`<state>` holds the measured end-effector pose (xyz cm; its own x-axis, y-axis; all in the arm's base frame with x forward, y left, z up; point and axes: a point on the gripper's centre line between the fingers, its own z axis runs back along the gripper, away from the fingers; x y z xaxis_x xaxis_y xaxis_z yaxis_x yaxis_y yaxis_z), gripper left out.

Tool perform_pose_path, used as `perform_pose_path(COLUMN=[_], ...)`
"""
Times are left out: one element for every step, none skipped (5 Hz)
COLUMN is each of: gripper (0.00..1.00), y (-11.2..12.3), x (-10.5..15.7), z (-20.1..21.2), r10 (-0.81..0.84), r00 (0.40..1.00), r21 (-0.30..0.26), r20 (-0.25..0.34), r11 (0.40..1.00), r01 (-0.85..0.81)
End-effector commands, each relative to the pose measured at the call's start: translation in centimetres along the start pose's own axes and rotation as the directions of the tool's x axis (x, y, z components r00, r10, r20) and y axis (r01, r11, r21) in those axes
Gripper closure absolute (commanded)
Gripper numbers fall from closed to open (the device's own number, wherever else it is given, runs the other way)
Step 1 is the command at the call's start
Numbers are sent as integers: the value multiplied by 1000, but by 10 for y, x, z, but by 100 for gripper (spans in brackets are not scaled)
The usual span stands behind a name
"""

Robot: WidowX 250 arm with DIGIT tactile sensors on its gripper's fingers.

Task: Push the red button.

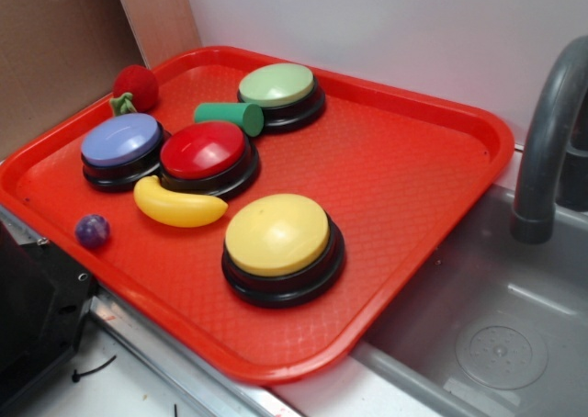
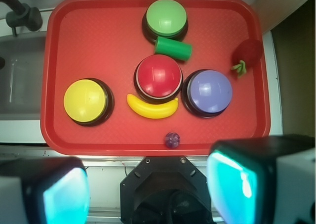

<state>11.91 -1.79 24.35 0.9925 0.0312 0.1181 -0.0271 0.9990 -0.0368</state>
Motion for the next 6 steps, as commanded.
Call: perform_pose_path(gripper=[0, 0, 0, 0, 0, 0], y=[0, -23, -25, -7, 9, 13], x=[0, 43, 59, 65, 70, 72], z=[0, -56, -108, -157, -179, -192], r10=[0, -226, -309, -341, -365, -375], r00=[1000, 967, 945, 928, 914, 911], r21=[0, 40, 18, 8, 6, 13], r20=[0, -114, -109, -152, -174, -172], r11=[1000, 972, 950, 938, 928, 924], r01=[0, 232, 312, 346, 372, 382])
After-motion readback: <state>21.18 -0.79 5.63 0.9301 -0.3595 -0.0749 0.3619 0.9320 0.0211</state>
